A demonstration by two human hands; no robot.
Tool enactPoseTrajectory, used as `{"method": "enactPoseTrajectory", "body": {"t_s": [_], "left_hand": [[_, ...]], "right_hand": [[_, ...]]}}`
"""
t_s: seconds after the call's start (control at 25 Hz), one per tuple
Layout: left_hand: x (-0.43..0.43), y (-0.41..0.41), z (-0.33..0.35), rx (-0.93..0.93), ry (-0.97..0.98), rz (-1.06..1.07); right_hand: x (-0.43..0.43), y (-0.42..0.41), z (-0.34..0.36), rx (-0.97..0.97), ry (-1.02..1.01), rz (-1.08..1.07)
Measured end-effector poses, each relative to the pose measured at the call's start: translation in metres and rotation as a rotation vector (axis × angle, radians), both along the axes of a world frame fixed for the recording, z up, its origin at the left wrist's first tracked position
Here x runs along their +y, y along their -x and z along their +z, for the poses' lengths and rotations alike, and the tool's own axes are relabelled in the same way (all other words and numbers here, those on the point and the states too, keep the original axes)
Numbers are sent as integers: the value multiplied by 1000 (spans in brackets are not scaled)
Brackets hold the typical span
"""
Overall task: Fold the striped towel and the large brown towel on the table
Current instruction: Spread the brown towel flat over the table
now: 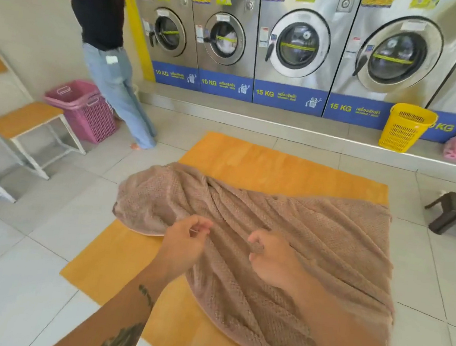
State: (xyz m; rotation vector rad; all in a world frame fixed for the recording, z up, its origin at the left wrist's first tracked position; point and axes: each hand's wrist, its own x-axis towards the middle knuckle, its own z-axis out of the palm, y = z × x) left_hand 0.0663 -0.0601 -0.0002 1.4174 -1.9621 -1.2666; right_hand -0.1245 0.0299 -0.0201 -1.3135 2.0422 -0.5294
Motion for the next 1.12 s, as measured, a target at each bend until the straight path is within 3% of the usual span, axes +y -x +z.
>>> {"method": "enactPoseTrajectory", "body": {"t_s": [0.16, 0.28, 0.48, 0.8, 0.96, 1.12], "left_hand": [[-55, -95, -3, 41, 27, 44], [-91, -154, -13, -30, 31, 58], [-149, -193, -30, -85, 70, -21], [-216, -201, -85, -415, 244, -247], [-224, -199, -103, -603, 379, -549], [-234, -204, -115, -579, 589, -673]], "right_hand": [[-61, -91, 5, -35, 14, -17], [-103, -154, 1, -10, -10, -18], [-155, -202, -14, -2, -48, -42], [-212, -216, -63, 431, -213, 57], [-210, -219, -58, 256, -184, -12], [-200, -232, -35, 161, -66, -229]]}}
